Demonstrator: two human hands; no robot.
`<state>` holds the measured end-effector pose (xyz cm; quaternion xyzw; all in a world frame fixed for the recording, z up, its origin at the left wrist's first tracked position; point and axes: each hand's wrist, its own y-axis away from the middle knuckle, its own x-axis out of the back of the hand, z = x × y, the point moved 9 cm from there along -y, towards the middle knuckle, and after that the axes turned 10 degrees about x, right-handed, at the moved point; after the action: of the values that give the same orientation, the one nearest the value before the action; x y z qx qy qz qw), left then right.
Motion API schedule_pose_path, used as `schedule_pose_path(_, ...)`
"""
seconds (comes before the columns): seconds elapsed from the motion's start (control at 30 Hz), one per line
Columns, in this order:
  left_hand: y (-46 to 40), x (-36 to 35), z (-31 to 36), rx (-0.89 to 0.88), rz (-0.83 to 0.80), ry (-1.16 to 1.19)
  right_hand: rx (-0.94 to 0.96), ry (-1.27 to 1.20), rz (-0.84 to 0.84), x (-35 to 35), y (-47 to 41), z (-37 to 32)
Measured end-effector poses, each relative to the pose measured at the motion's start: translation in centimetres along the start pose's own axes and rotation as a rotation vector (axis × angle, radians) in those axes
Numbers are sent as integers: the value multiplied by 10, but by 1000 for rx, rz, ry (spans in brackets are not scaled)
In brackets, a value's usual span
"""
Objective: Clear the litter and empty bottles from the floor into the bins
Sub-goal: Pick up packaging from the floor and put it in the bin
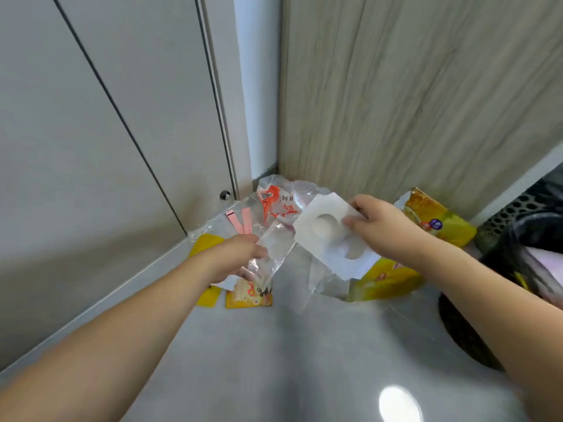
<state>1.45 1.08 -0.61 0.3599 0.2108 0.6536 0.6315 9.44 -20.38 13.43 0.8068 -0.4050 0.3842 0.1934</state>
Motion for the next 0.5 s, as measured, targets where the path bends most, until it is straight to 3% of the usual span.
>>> schedule_pose_path(0.27,71,-113,168,-285,-114,12,-214,-42,264,176,72,77)
schedule_pose_path(0.5,111,-231,259,-458,-78,-91,-466,90,284,241,144,185)
